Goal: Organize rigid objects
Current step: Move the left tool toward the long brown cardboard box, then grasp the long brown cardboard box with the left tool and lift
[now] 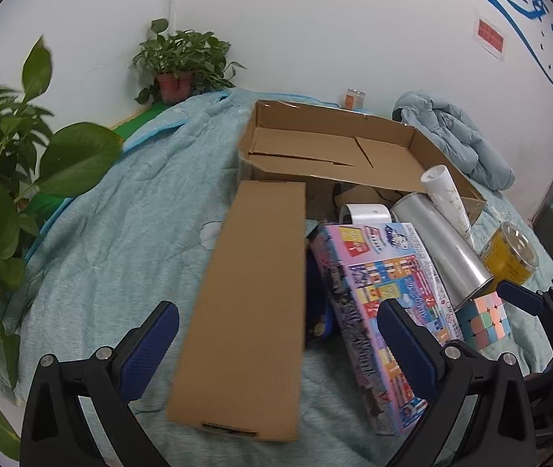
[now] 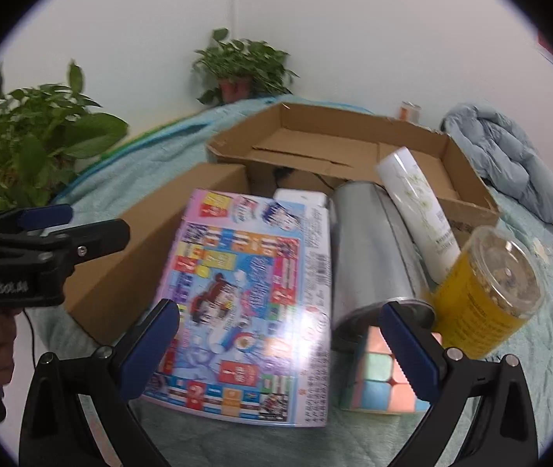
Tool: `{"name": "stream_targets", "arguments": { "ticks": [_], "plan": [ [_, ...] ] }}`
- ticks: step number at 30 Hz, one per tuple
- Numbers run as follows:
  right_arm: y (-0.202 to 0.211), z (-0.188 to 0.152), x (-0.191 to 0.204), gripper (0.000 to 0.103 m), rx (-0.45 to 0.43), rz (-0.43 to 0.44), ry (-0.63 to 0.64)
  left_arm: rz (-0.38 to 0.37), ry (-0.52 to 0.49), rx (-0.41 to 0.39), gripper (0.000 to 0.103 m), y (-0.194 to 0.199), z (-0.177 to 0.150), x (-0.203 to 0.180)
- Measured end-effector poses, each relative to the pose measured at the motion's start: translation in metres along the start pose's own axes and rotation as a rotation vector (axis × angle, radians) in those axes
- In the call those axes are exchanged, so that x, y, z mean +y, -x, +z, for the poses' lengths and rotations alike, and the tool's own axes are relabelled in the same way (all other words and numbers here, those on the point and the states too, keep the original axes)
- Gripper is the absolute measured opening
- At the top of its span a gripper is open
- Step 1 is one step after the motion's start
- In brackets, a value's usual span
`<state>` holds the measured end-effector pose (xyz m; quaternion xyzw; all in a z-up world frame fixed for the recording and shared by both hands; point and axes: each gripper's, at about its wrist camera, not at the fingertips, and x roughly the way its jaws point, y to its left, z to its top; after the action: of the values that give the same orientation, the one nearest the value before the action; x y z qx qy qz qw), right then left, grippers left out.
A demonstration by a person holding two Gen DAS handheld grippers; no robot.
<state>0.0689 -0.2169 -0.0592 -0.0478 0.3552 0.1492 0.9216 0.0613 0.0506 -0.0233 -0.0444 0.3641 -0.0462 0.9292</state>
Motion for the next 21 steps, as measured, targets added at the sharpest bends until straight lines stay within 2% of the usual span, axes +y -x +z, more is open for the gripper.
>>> {"name": "stream_targets", "arguments": {
  "ticks": [4, 6, 8, 11, 13, 15, 21],
  "plan": [
    [0.006, 0.004, 0.011, 0.102, -0.026, 0.119, 0.034, -0.053, 0.102, 0.038, 0.103, 0.001, -0.005, 0.043],
    [0.004, 0.006, 0.019, 0.102, -0.007, 0.226, 0.033, -0.102, 0.137, 0.074, 0.103, -0.004, -0.009, 0.059],
    [0.003, 0.01, 0.029, 0.102, 0.026, 0.332, 0.028, -0.182, 0.153, 0.116, 0.103, -0.013, -0.012, 0.071],
    [0.003, 0.016, 0.054, 0.102, 0.053, 0.419, 0.056, -0.301, 0.192, 0.181, 0.102, -0.031, -0.014, 0.085],
    [-0.006, 0.021, 0.072, 0.102, 0.122, 0.474, 0.037, -0.385, 0.245, 0.226, 0.102, -0.043, -0.016, 0.094],
    [-0.023, 0.025, 0.084, 0.102, 0.208, 0.503, -0.007, -0.469, 0.273, 0.252, 0.102, -0.053, -0.018, 0.101],
    [-0.062, 0.029, 0.103, 0.102, 0.34, 0.45, -0.082, -0.562, 0.299, 0.352, 0.094, -0.078, -0.023, 0.11]
  ]
}}
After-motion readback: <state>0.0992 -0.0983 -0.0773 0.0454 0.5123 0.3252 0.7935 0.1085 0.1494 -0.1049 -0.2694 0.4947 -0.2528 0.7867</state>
